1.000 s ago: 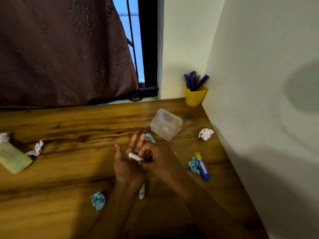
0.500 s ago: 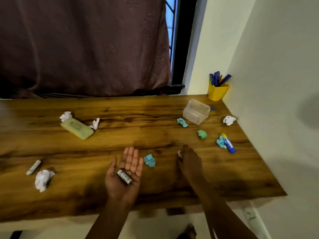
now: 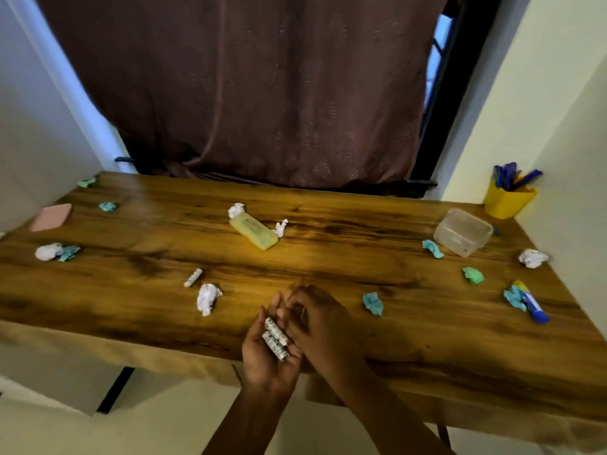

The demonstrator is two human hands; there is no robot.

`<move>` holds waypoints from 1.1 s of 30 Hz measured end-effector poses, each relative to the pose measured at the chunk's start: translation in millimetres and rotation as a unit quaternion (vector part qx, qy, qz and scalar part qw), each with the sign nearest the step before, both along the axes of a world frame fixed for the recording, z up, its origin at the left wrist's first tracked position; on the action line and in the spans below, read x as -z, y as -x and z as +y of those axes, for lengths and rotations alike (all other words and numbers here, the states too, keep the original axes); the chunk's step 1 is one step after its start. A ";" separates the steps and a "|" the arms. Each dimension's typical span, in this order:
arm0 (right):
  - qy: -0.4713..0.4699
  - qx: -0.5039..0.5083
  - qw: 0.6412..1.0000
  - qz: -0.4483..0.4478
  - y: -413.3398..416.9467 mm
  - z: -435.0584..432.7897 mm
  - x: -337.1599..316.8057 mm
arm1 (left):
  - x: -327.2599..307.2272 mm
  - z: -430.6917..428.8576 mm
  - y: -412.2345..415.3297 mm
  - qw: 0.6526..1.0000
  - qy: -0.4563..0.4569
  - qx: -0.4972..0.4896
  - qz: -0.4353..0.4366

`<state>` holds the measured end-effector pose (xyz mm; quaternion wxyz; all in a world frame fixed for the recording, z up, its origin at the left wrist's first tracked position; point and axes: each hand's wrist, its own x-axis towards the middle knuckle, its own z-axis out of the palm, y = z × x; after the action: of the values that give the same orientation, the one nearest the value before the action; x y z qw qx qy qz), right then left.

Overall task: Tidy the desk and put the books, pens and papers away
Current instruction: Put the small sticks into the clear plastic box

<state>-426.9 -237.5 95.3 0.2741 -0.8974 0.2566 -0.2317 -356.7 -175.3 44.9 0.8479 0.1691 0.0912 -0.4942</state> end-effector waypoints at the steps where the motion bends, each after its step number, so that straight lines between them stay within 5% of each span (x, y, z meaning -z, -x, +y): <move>1: -0.021 0.002 1.000 -0.022 -6.2 -2.4 -3.5 | 2.0 5.8 -8.6 1.000 -0.006 -0.027 0.012; 5: -0.065 -0.026 0.997 -0.036 -59.3 -24.7 -4.5 | 9.4 35.4 -48.4 0.993 0.031 -0.113 0.028; 9: -0.080 -0.103 0.988 0.082 -159.5 -39.7 25.6 | 4.5 54.8 -75.3 0.983 0.015 -0.177 0.040; 17: 0.090 -0.193 0.931 0.297 -292.1 -1.9 71.5 | 4.8 74.3 -128.9 0.949 -0.044 -0.304 0.065; 20: 0.080 -0.200 0.942 0.259 -296.7 -0.3 74.8 | 12.8 83.4 -146.6 0.941 -0.035 -0.330 0.070; 23: -0.073 -0.244 0.955 0.151 -293.8 -9.0 55.3 | 16.9 93.1 -165.7 0.944 -0.036 -0.322 0.070; 26: -0.156 -0.390 0.904 0.076 -294.9 -9.3 24.5 | 12.9 101.6 -188.1 0.951 -0.023 -0.305 0.049; 30: -0.077 -0.551 0.814 0.165 -313.4 23.8 -7.1 | 8.5 114.2 -228.6 0.972 0.001 -0.236 0.003; 33: -0.073 -0.569 0.803 0.161 -350.7 51.5 -10.0 | 7.2 128.0 -268.0 0.973 -0.002 -0.231 0.016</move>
<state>-76.1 -186.0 105.2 0.3766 -0.8838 -0.2438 0.1330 -88.7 -47.3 37.7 0.9372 0.1373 0.1428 -0.2871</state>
